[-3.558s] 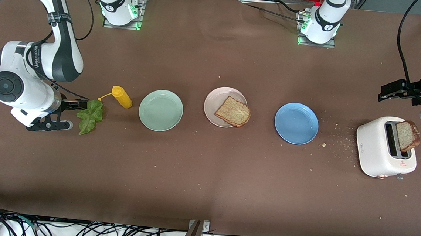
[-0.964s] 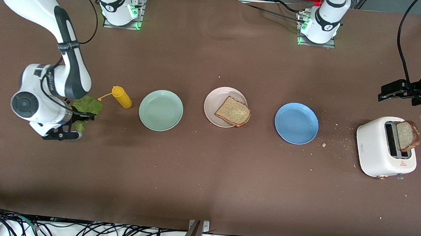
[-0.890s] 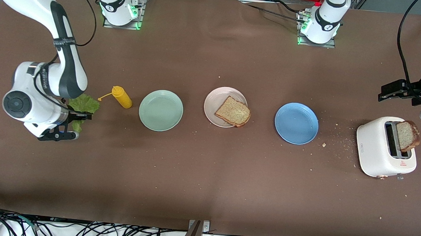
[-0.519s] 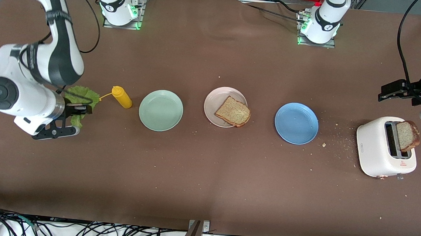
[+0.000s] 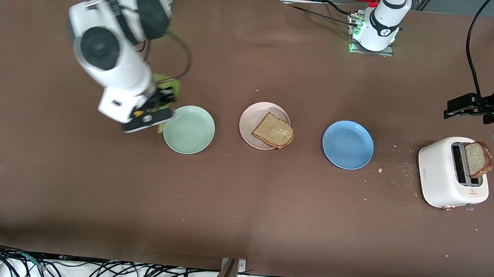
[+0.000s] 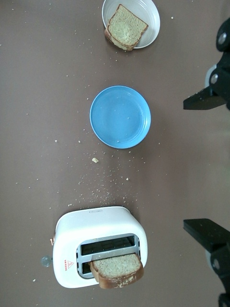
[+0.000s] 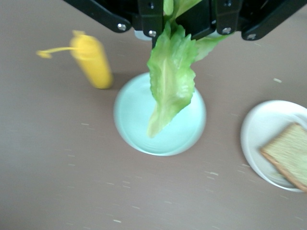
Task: Make sandwich in beige plate with both arms
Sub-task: 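Lift the lettuce leaf with the right gripper toward the beige plate, then lower the lettuce onto the bread slice and open the right gripper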
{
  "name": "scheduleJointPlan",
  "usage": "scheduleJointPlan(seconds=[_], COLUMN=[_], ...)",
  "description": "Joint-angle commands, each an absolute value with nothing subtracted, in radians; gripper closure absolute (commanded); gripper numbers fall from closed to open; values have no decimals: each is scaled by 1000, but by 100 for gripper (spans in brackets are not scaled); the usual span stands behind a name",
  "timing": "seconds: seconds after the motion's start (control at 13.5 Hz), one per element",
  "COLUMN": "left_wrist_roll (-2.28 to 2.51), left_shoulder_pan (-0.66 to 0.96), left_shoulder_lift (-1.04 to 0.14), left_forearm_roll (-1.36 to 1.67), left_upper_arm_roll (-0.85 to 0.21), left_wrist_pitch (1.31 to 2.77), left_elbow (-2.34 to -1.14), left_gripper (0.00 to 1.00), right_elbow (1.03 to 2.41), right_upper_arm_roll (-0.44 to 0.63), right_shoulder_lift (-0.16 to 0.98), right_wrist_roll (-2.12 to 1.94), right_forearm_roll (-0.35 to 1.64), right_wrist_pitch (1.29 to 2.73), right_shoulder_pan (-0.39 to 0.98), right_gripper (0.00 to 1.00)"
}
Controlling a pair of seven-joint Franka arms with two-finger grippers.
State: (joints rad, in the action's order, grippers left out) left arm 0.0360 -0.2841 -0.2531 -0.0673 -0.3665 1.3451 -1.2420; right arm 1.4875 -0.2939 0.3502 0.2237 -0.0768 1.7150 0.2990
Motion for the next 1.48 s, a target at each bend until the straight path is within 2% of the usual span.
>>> scheduleJointPlan(seconds=[0.0, 0.3, 0.44, 0.59, 0.89, 1.19, 1.26, 1.33, 1.41], left_wrist_roll=[44, 44, 44, 44, 44, 44, 44, 44, 44], left_shoulder_pan=[-284, -284, -284, -284, -284, -284, -284, -284, -284], left_shoulder_lift=[-241, -241, -241, -241, -241, -241, -241, -241, -241], left_forearm_roll=[-97, -97, -97, -97, -97, -97, -97, -97, -100], left_upper_arm_roll=[-370, -370, -370, -370, -370, -370, -370, -370, -370], left_wrist_pitch=[1336, 1336, 1336, 1336, 1335, 1336, 1336, 1336, 1336], left_elbow=[-1247, -1247, -1247, -1247, -1247, -1247, -1247, -1247, -1247], left_gripper=[0, 0, 0, 0, 0, 0, 0, 0, 0], right_elbow=[1493, 1493, 1491, 1491, 1493, 1496, 1496, 1496, 1500], right_upper_arm_roll=[-299, -301, -301, -301, -301, -299, -296, -296, -295], right_shoulder_lift=[403, 530, 627, 705, 801, 808, 811, 821, 821], right_wrist_roll=[330, 325, 333, 324, 330, 307, 302, 296, 296], right_forearm_roll=[-84, -26, 66, 75, 75, 66, 66, 64, 61], right_wrist_pitch=[1819, 2029, 2223, 2392, 2517, 2517, 2517, 2517, 2519], right_shoulder_pan=[386, 478, 526, 560, 595, 588, 583, 583, 583], right_gripper=[100, 100, 100, 100, 100, 100, 93, 57, 32])
